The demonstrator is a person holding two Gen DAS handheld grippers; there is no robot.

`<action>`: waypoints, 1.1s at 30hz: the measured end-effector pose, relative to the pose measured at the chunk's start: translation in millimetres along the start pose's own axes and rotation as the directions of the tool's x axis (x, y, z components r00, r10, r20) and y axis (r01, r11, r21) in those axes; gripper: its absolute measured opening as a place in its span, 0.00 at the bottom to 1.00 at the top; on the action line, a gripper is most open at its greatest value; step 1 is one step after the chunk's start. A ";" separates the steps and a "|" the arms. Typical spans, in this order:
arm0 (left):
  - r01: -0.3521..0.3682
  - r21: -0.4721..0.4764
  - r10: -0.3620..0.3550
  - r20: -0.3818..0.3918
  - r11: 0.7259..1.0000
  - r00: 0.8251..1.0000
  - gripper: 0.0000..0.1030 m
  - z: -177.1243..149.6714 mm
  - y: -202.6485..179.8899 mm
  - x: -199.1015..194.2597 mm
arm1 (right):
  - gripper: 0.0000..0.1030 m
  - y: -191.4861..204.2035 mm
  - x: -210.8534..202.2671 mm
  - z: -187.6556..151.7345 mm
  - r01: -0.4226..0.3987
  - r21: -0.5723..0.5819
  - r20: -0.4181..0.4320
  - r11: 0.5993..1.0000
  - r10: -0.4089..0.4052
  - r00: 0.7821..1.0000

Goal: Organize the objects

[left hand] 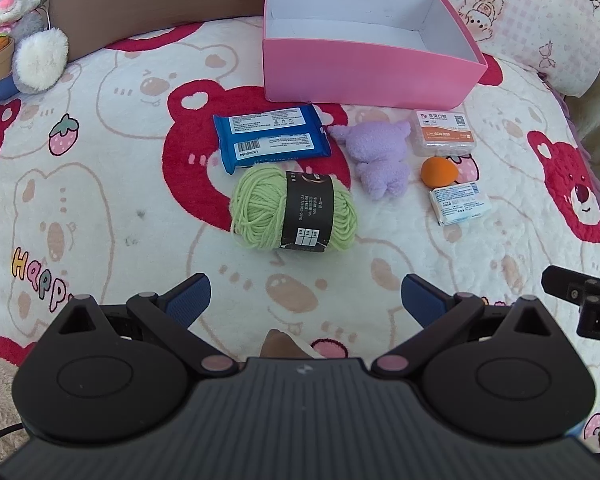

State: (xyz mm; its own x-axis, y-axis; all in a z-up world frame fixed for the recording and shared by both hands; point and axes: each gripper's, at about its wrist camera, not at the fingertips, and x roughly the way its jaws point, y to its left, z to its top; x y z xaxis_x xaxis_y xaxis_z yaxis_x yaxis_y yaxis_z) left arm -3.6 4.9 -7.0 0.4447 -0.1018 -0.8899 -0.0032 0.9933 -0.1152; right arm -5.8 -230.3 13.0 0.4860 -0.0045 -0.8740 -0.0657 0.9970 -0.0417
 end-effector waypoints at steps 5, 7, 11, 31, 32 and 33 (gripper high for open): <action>0.003 -0.001 -0.003 -0.003 1.000 1.000 1.00 1.4 -0.3 -0.1 | 1.00 1.8 0.4 0.5 0.000 -0.005 -0.004 1.000 0.000 1.000; 0.002 -0.001 -0.002 -0.003 1.000 1.000 1.00 1.6 -0.7 -0.1 | 1.00 2.0 0.7 0.0 0.001 -0.005 -0.005 1.000 -0.001 1.000; 0.002 0.000 -0.002 -0.003 1.000 1.000 1.00 1.6 -0.6 -0.1 | 1.00 1.6 0.8 0.0 0.003 -0.005 -0.007 1.000 -0.003 1.000; 0.004 -0.001 -0.004 -0.010 1.000 1.000 1.00 -0.5 -1.3 0.4 | 1.00 -0.6 2.7 0.4 0.014 -0.003 -0.011 1.000 -0.014 1.000; 0.004 -0.002 -0.004 -0.011 1.000 1.000 1.00 -0.7 -1.5 0.4 | 1.00 -0.7 2.5 0.3 0.012 -0.004 -0.009 1.000 -0.012 1.000; 0.005 -0.003 -0.005 -0.011 1.000 1.000 1.00 -1.0 -1.6 0.1 | 1.00 -0.6 2.5 0.4 0.009 -0.006 -0.006 1.000 -0.009 1.000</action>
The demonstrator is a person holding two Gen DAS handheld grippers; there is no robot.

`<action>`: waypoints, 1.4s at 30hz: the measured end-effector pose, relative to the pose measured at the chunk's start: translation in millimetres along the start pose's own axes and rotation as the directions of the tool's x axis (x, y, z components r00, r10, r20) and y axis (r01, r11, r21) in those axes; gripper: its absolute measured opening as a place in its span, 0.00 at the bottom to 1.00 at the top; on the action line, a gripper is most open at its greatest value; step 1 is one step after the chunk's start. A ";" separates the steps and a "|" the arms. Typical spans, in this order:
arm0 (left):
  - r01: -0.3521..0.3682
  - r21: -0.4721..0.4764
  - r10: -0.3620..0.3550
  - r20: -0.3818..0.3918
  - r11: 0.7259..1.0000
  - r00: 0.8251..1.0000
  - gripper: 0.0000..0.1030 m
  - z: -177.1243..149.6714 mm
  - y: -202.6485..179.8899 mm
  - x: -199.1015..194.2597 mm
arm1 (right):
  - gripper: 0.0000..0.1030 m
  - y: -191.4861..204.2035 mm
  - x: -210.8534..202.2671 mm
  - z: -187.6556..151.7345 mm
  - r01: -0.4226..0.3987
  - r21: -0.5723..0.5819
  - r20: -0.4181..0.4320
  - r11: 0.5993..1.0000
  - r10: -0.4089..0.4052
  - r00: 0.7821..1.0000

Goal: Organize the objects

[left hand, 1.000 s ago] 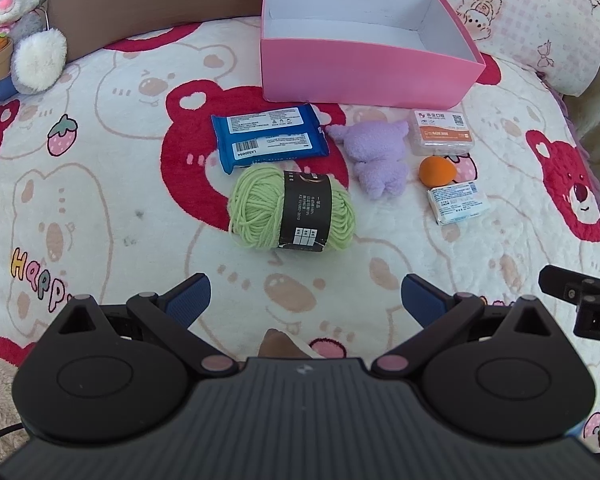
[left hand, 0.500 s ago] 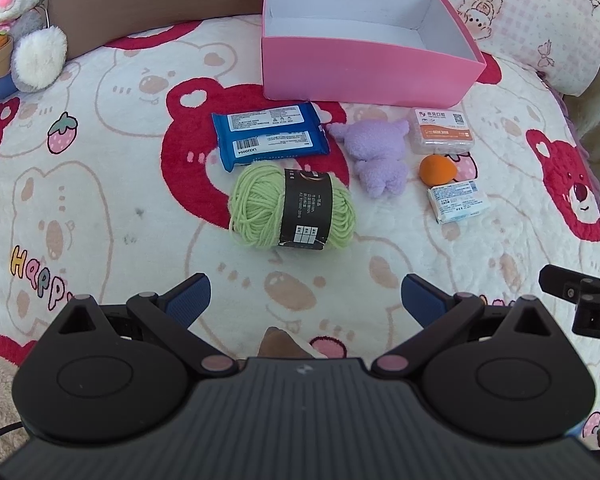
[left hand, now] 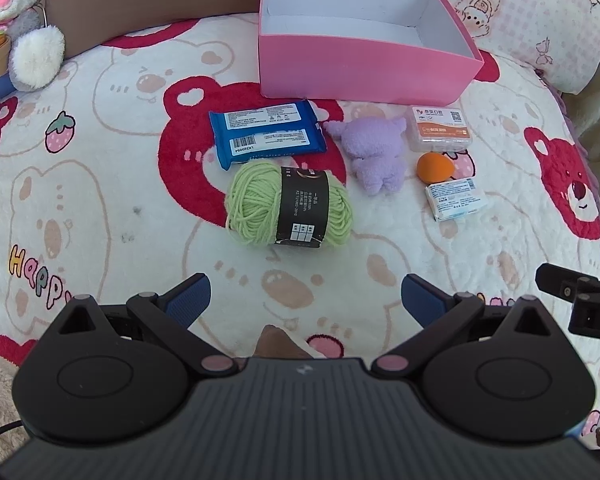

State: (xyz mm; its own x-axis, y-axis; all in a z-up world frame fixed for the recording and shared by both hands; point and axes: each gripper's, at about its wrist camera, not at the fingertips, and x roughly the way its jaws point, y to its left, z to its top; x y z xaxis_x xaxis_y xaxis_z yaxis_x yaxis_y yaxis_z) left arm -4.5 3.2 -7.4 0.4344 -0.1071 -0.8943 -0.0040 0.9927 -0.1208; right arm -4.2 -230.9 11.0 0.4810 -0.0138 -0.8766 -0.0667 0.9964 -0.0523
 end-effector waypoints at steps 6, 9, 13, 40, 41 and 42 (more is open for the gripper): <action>0.007 0.007 -0.007 -0.001 1.000 1.000 1.00 9.2 -1.2 -9.5 | 1.00 5.3 -7.0 0.7 -0.006 -0.033 0.029 0.999 0.007 1.000; 0.008 0.013 -0.009 0.017 1.000 1.000 1.00 18.0 0.9 -22.5 | 1.00 7.3 -15.1 5.1 -0.012 -0.055 0.041 0.998 0.015 0.999; 0.054 0.005 -0.054 0.040 0.999 0.998 1.00 28.3 10.1 -41.2 | 1.00 10.2 -28.1 11.6 -0.052 -0.098 0.041 0.994 0.056 0.998; 0.143 0.058 -0.146 0.035 0.988 0.989 0.98 87.4 70.6 12.6 | 1.00 116.6 10.0 34.5 -0.287 -0.521 0.120 0.804 0.401 0.908; 0.144 0.057 -0.146 0.033 0.988 0.989 0.98 87.3 71.1 17.9 | 1.00 119.0 15.4 33.9 -0.289 -0.525 0.117 0.800 0.405 0.907; 0.151 0.056 -0.153 0.030 0.987 0.988 0.98 86.5 71.8 24.7 | 1.00 121.0 21.3 34.2 -0.300 -0.523 0.108 0.798 0.411 0.905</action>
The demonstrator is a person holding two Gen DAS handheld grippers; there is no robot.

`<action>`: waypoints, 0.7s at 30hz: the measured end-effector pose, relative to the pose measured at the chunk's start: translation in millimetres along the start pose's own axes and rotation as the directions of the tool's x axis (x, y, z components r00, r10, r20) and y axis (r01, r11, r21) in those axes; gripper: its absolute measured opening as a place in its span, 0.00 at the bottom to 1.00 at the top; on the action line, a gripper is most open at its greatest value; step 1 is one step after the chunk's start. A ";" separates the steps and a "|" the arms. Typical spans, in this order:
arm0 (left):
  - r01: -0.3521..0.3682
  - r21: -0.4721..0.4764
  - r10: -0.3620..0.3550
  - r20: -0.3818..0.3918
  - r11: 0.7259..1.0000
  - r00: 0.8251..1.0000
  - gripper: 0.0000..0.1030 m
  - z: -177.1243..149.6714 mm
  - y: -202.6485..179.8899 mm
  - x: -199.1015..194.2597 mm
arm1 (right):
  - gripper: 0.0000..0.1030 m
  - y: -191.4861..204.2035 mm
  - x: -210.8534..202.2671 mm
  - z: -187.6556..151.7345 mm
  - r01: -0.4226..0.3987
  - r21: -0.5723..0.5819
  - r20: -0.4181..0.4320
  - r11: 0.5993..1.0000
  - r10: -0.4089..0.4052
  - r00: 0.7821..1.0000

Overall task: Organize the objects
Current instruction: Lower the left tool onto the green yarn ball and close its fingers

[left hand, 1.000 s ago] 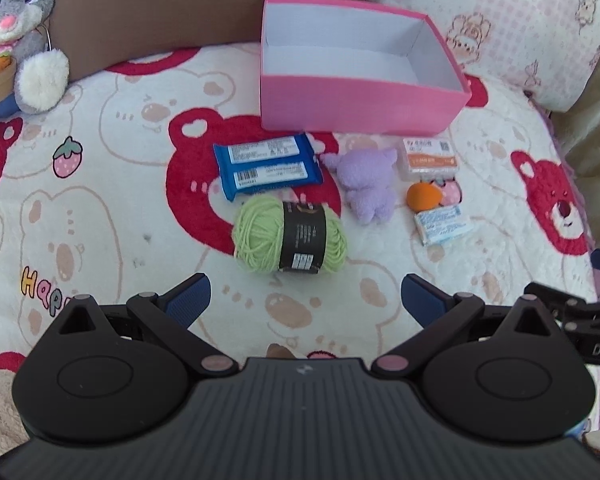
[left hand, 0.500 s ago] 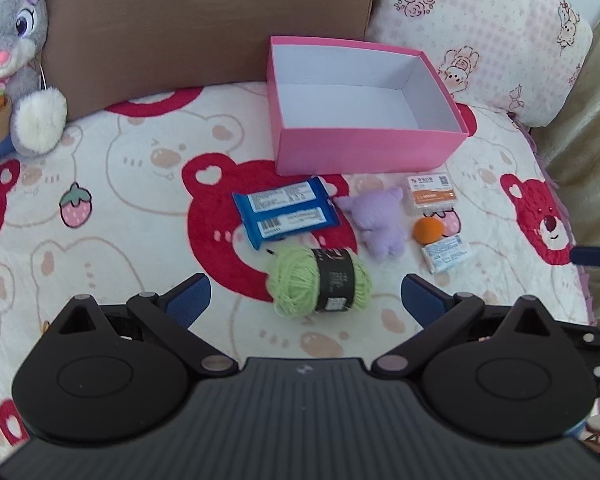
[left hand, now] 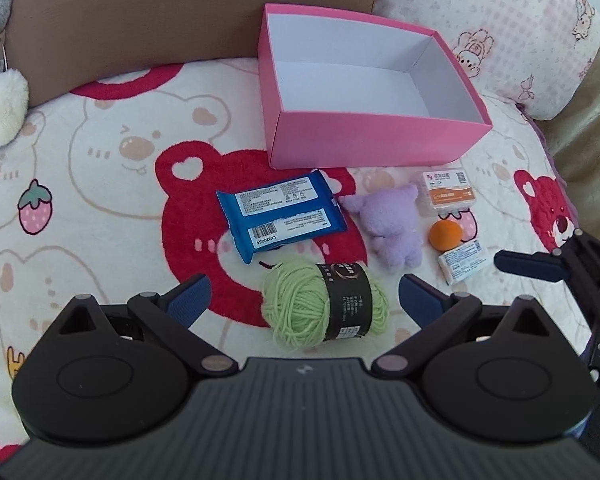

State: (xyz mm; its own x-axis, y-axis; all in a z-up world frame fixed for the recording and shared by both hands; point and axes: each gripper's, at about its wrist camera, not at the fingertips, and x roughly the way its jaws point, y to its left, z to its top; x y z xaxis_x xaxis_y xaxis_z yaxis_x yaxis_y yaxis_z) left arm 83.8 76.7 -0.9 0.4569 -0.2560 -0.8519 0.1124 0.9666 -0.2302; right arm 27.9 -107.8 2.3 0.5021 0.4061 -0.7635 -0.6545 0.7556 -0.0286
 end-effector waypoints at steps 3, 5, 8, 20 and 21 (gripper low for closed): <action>-0.008 0.011 0.008 -0.013 1.000 1.000 0.96 -3.3 2.6 13.9 | 1.00 -10.7 13.2 1.9 -0.080 0.102 -0.031 0.991 0.084 0.996; -0.019 0.019 0.020 -0.012 1.000 1.000 0.96 -4.8 4.2 19.0 | 0.99 -17.0 17.1 4.5 -0.113 0.140 -0.022 0.984 0.117 0.993; 0.005 0.000 -0.005 -0.017 1.000 1.000 0.96 -5.3 10.6 27.5 | 1.00 -24.1 25.9 4.3 -0.146 0.171 -0.011 0.974 0.150 0.989; 0.077 -0.003 -0.077 0.006 0.997 0.997 0.88 -16.0 21.7 56.8 | 0.95 -17.4 79.7 -15.6 -0.136 0.147 -0.073 0.980 0.147 0.986; 0.082 -0.010 -0.082 0.008 0.997 0.997 0.87 -17.2 22.7 59.0 | 0.95 -18.5 82.7 -18.1 -0.139 0.163 -0.072 0.977 0.152 0.986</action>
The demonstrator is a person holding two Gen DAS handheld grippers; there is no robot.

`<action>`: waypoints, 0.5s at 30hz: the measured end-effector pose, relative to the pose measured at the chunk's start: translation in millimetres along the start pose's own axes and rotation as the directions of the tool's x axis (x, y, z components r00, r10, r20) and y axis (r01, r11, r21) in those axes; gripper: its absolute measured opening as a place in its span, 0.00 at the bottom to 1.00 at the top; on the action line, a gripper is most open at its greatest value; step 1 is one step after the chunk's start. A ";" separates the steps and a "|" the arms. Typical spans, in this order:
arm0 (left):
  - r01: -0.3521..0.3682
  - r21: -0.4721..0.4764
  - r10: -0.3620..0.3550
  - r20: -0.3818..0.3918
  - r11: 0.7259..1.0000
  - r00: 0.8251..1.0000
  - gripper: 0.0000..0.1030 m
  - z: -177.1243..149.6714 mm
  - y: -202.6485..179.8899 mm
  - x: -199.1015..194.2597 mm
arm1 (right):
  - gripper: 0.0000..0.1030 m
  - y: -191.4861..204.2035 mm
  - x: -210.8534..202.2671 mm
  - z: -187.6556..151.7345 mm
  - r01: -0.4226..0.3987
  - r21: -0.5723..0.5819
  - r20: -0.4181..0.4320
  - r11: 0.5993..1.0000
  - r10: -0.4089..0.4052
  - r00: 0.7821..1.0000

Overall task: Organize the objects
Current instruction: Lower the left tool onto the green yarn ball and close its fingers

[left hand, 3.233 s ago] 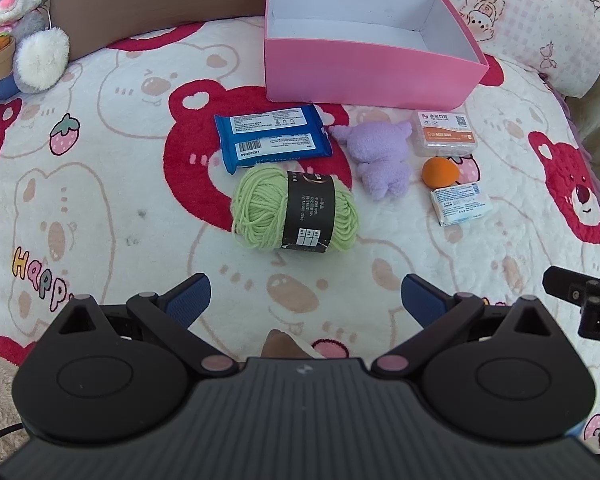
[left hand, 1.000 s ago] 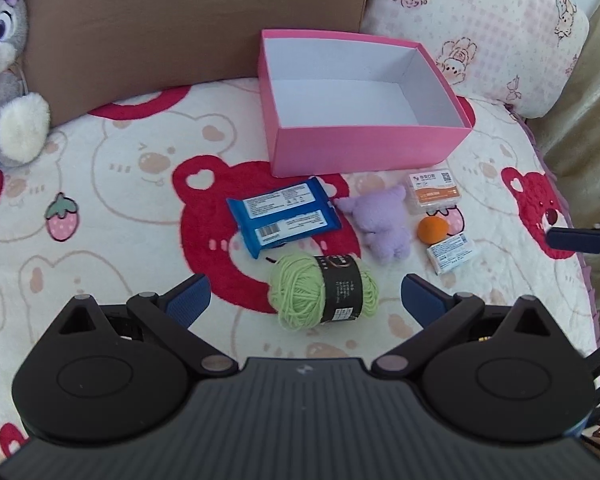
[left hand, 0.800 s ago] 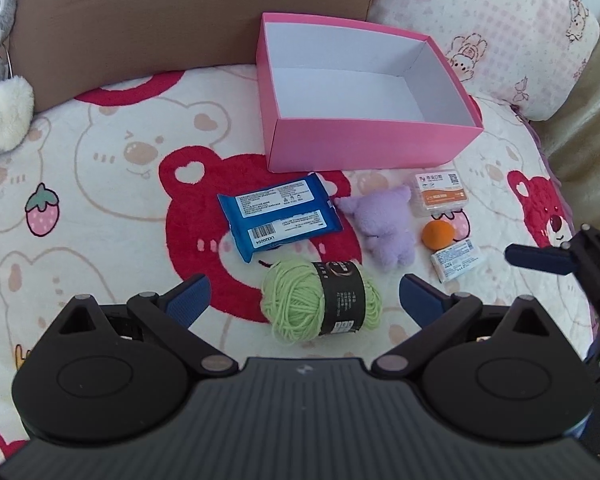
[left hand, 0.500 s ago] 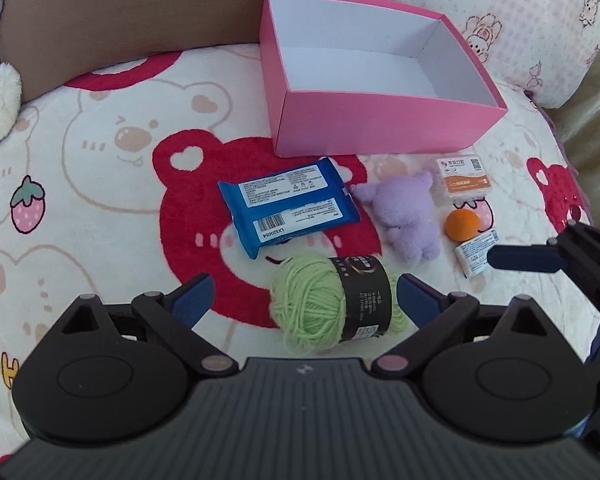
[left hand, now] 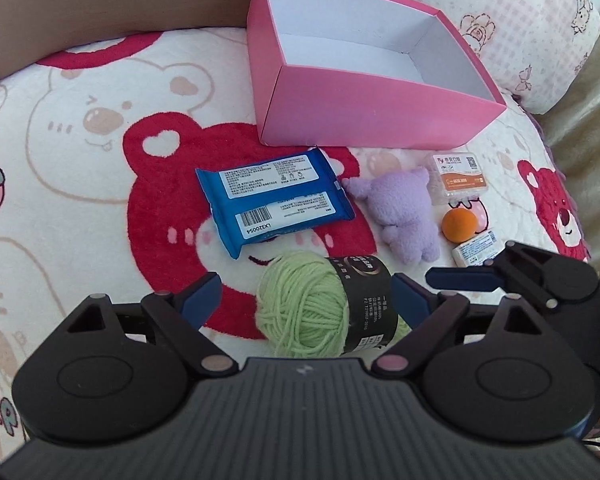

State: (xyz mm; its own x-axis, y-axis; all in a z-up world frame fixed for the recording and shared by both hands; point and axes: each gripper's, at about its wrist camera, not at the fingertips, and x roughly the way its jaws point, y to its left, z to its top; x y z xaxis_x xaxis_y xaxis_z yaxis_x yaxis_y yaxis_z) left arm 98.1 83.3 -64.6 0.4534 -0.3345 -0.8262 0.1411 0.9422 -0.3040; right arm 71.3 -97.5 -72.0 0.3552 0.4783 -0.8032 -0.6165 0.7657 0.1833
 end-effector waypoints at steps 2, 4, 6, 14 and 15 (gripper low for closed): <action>0.004 -0.009 -0.004 -0.009 1.000 1.000 0.84 -1.6 2.0 5.7 | 0.95 -4.5 5.6 -3.7 -0.009 0.037 0.003 0.999 0.009 1.000; 0.005 -0.013 -0.005 -0.014 1.000 1.000 0.79 -3.4 3.8 11.2 | 0.95 -9.4 10.6 -5.8 -0.018 0.070 0.005 0.997 0.018 1.000; -0.001 -0.017 0.000 -0.014 1.000 1.000 0.74 -4.6 4.8 15.7 | 0.95 -13.4 13.8 -7.1 -0.019 0.097 0.006 0.995 0.019 1.000; 0.049 -0.060 -0.049 -0.006 0.997 0.999 0.57 -12.1 8.3 26.3 | 0.95 -28.5 29.6 -19.9 -0.042 0.206 0.002 0.978 0.043 0.999; 0.057 -0.069 -0.058 -0.006 0.996 0.998 0.55 -12.9 9.0 27.4 | 0.95 -29.1 31.4 -21.8 -0.051 0.217 0.002 0.975 0.052 0.999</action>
State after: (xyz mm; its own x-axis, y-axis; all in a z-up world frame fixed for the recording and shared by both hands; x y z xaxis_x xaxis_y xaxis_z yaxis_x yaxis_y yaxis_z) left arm 100.4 82.3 -96.1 0.4393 -0.3885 -0.8100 0.1055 0.9177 -0.3830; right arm 85.1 -114.1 -114.9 0.3241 0.5178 -0.7917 -0.4666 0.8155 0.3424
